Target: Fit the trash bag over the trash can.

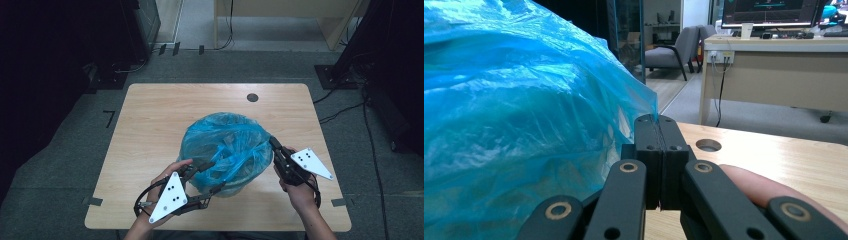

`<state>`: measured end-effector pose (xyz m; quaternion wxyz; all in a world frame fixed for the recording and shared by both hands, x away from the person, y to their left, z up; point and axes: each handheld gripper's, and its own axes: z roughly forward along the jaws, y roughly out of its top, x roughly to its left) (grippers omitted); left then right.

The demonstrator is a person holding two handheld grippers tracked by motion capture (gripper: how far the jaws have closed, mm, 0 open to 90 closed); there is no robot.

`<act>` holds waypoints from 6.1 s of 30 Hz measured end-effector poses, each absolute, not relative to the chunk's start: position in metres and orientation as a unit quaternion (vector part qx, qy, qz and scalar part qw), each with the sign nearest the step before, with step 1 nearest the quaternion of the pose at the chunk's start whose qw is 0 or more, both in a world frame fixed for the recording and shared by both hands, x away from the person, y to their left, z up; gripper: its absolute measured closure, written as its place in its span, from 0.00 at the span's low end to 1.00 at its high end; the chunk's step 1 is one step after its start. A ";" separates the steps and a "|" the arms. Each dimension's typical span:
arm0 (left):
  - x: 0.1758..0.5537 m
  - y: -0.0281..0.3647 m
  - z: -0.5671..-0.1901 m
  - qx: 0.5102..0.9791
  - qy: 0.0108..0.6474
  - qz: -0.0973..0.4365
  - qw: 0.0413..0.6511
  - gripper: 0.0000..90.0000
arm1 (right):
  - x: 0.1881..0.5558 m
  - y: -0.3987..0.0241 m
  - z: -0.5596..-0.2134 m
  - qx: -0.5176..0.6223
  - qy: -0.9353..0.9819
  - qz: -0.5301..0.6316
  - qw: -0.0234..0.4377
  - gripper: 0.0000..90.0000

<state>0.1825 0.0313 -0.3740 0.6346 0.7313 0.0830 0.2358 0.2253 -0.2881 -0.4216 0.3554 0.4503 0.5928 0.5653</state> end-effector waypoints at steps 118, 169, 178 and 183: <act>0.330 0.053 -0.443 0.641 0.470 0.142 0.590 0.99 | 0.252 -0.272 -0.434 0.455 0.612 0.559 0.325 0.95; 0.245 0.108 -0.444 0.620 0.379 0.120 0.676 0.45 | 0.198 -0.306 -0.408 0.420 0.585 0.615 0.320 0.70; 0.242 0.102 -0.452 0.626 0.380 0.121 0.671 0.47 | 0.192 -0.298 -0.408 0.403 0.592 0.648 0.261 0.60; 0.241 0.101 -0.454 0.631 0.378 0.124 0.666 0.47 | 0.193 -0.302 -0.412 0.394 0.585 0.672 0.226 0.83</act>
